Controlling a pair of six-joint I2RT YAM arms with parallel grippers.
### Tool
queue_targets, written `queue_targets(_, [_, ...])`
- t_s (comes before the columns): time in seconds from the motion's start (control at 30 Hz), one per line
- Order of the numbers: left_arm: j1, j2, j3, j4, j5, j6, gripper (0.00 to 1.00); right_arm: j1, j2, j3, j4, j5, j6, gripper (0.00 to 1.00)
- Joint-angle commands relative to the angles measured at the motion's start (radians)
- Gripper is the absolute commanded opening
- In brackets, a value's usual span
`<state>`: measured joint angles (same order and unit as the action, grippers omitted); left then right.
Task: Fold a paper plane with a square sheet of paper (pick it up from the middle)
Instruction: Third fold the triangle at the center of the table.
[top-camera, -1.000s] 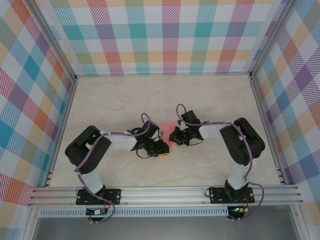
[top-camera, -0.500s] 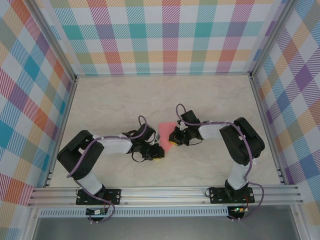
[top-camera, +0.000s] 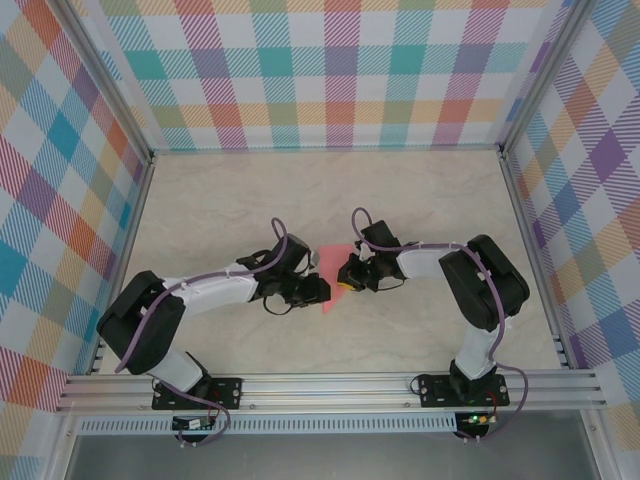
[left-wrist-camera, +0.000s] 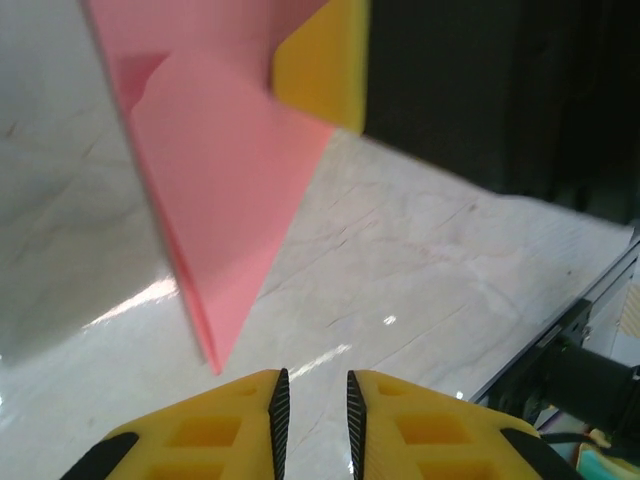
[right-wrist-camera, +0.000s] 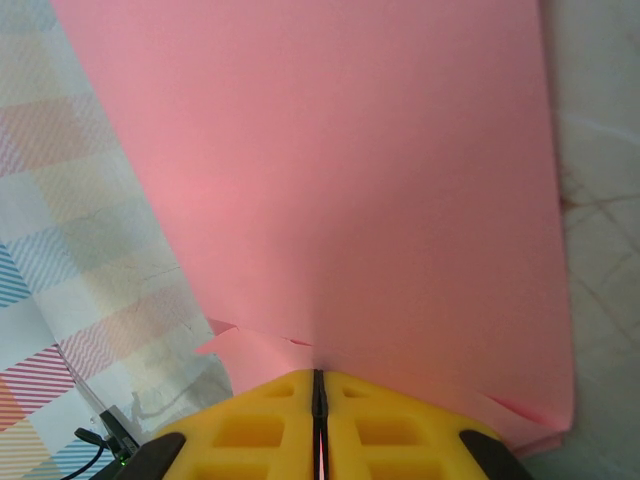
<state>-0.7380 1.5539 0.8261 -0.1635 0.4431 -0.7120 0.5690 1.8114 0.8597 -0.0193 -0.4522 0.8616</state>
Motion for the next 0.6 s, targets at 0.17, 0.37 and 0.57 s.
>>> queue_targets(0.17, [-0.003, 0.171, 0.067, 0.085, -0.01, -0.037, 0.21, 0.011, 0.025, -0.003, -0.079, 0.066, 0.025, 0.11])
queue_targets(0.37, [-0.003, 0.224, 0.064, -0.007, -0.095, -0.032, 0.14, 0.011, -0.025, 0.026, -0.093, 0.065, 0.011, 0.11])
queue_targets(0.57, [-0.002, 0.197, 0.001, -0.037, -0.136, -0.017, 0.13, 0.012, -0.126, 0.02, -0.089, 0.068, -0.018, 0.11])
